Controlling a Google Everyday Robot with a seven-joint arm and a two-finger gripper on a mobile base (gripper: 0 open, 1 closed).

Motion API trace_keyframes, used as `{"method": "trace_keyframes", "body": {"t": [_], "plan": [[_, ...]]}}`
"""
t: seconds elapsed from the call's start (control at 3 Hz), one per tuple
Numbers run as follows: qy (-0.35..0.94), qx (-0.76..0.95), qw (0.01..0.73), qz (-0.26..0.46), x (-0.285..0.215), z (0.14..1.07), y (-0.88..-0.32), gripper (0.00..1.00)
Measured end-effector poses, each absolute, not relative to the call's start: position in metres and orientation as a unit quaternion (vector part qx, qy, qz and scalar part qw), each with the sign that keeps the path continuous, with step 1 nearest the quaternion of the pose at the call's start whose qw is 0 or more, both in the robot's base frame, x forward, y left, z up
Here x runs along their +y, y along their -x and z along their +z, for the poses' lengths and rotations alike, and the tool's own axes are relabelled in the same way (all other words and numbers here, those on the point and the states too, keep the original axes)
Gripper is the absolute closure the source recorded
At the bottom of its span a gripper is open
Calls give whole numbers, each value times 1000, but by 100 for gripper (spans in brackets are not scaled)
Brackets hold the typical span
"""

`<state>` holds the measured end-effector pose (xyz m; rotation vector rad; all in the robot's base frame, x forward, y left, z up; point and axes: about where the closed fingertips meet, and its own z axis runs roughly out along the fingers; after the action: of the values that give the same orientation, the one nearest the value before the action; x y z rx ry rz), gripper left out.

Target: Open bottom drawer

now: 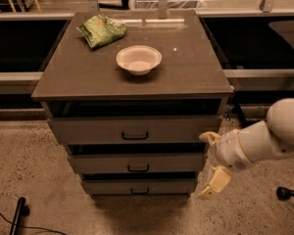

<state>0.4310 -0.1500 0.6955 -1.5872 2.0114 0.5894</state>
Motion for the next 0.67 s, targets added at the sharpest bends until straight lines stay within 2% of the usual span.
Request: {"method": "trace_keyframes", "body": {"t": [0.33,0.67], "plan": [[590,689,355,228,-147,691,-451,0],[612,673,354,216,-146,689,-449,0]]}}
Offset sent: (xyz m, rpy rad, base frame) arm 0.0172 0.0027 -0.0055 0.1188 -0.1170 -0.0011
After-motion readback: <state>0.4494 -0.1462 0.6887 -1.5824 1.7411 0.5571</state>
